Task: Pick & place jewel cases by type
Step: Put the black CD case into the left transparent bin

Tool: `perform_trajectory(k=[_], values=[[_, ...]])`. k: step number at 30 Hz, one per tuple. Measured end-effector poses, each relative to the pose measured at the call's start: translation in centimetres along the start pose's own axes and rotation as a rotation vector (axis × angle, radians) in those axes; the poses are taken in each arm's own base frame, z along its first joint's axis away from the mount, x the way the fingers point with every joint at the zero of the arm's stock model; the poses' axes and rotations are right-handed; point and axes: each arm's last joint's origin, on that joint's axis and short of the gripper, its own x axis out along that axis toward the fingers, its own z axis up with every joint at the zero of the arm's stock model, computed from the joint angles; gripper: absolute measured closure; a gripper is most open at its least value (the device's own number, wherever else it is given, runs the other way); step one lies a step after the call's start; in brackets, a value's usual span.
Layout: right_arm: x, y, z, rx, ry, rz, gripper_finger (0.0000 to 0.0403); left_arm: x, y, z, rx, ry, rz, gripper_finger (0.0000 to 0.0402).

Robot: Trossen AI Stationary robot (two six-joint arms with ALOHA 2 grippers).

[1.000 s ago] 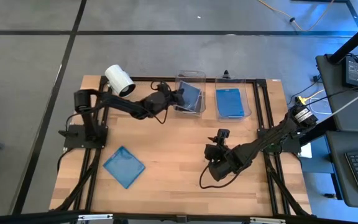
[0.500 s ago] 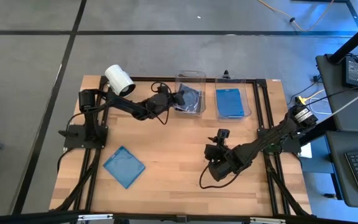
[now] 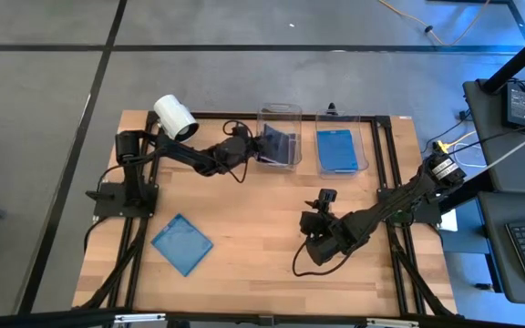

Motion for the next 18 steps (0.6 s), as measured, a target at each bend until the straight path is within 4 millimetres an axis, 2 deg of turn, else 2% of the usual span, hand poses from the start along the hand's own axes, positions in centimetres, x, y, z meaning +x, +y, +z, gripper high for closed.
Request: perform_trajectory(k=[9, 18], values=[[0.0, 0.1, -0.1, 0.001, 0.025, 0.046, 0.0231, -0.5, -0.6, 1.2, 0.177, -0.017, 0.017, 0.0226], [0.0, 0.1, -0.1, 0.024, 0.026, 0.045, 0.0231, -1.1, 0.3, 1.5, 0.279, 0.102, 0.137, 0.0214]])
